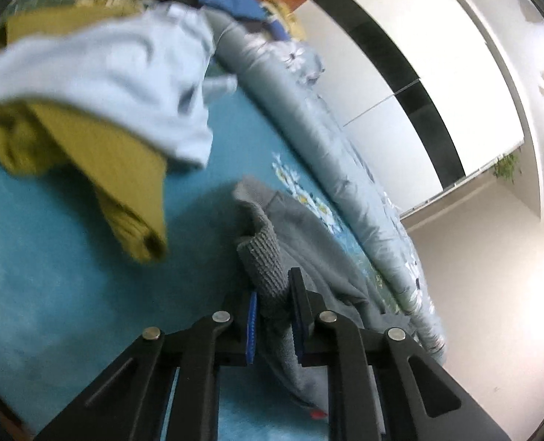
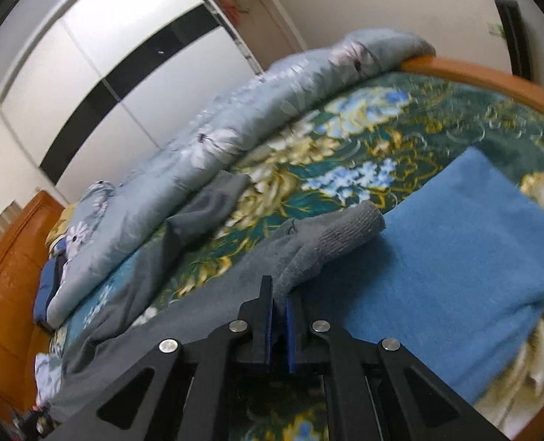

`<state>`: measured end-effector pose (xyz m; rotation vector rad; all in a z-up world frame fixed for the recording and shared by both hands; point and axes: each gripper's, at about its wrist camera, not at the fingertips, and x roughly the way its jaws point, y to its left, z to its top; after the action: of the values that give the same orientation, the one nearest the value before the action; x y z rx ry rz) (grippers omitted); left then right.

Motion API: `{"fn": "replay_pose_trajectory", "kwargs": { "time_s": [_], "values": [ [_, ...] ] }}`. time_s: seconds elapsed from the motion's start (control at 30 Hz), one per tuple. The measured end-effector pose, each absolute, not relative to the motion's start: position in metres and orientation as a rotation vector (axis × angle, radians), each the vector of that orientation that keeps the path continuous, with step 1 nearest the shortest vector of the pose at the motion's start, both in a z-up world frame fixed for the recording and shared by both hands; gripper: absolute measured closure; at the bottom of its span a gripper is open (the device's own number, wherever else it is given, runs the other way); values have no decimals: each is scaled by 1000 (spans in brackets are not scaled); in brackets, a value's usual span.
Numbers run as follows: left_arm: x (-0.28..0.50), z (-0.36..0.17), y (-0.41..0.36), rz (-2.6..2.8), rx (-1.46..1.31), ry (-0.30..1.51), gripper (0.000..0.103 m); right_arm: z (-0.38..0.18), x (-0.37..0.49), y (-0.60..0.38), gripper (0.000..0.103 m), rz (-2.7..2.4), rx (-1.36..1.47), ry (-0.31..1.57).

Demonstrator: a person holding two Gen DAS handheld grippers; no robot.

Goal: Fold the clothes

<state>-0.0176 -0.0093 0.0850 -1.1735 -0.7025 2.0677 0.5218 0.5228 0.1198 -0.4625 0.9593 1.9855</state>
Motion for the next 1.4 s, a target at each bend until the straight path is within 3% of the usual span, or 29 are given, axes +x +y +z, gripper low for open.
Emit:
{"fn": "replay_pose_trajectory", "kwargs": {
  "time_s": [0.3, 0.53, 0.57, 0.63, 0.7, 0.83, 0.97, 1.13, 1.4],
  "values": [
    [-17, 26, -22, 2113, -1342, -564, 87, 64, 542, 502, 97, 1907, -587, 1042],
    [-13, 30, -22, 2098, -1297, -465, 81, 67, 535, 499, 93, 1919, -636, 971],
    [-10, 34, -23, 2106, -1287, -429, 75, 69, 533, 496, 91, 1919, -642, 942],
    [-3, 40, -29, 2119, -1280, -369, 66, 74, 533, 489, 76, 1918, -640, 909],
    [5, 50, -40, 2131, -1269, -319, 58, 81, 536, 481, 53, 1915, -628, 885],
    [11, 78, -54, 2203, -1216, -209, 53, 111, 525, 475, 49, 1881, -667, 701],
    [-9, 108, -3, 2227, -1092, 14, 49, 143, 464, 506, 46, 1978, -723, 605],
    [-49, 100, 89, 2156, -1107, 39, 49, 154, 325, 578, 46, 2158, -833, 673],
    [-61, 48, 156, 2105, -1215, 151, 49, 94, 198, 689, 46, 1906, -989, 794]
  ]
}}
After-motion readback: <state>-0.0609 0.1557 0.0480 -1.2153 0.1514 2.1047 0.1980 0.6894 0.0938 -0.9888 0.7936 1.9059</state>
